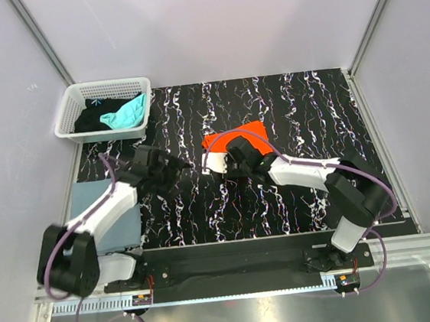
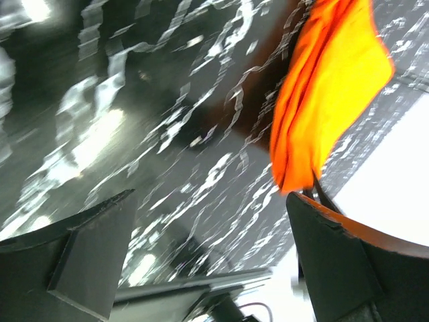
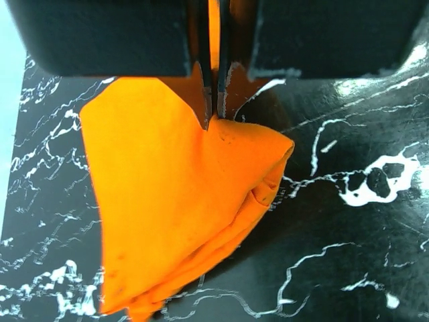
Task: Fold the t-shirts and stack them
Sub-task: Neatly place the folded tshirt to the corner
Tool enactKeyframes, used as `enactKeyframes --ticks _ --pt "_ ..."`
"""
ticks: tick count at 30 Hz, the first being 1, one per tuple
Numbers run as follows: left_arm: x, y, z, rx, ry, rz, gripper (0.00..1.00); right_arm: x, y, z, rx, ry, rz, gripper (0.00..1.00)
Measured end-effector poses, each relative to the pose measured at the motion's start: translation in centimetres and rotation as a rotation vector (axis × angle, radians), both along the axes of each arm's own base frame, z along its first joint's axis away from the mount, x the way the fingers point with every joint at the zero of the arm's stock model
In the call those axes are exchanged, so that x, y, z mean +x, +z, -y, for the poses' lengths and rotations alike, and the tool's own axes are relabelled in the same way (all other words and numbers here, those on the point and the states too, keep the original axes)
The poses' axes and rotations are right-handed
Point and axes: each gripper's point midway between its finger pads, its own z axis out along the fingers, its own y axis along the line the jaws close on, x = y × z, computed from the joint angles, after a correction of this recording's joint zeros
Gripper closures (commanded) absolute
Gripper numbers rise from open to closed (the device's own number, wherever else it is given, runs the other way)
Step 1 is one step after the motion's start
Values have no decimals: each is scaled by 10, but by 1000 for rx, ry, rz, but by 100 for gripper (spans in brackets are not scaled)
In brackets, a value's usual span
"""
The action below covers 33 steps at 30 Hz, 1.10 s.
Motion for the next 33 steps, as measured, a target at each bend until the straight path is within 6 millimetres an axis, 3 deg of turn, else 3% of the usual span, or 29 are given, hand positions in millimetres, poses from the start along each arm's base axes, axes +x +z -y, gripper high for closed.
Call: enactKeyframes --ticks 6,11,16,21,24,25,30,32,33 --pt "44 -35 33 -50 -47 -3 1 -3 8 0 66 -12 -40 100" --pt "85 -37 71 -119 -90 60 1 -6 8 0 114 -22 -87 100" --pt "106 -38 96 -167 -106 83 1 -5 19 4 169 -45 -109 100" --pt "115 -51 110 -216 -92 48 2 -1 31 9 224 -68 -116 100" --pt "125 -52 117 -233 -87 46 10 -2 33 8 245 -76 -131 100" --pt "129 -52 118 -237 -85 49 18 -2 32 8 251 -77 -137 100" --pt "142 -59 121 -232 -87 65 41 -5 32 6 273 -86 -161 100" --pt "145 -62 118 -221 -91 72 51 -5 34 6 281 -92 -163 95" --pt "146 -63 116 -213 -92 74 63 -6 36 6 287 -96 -164 90"
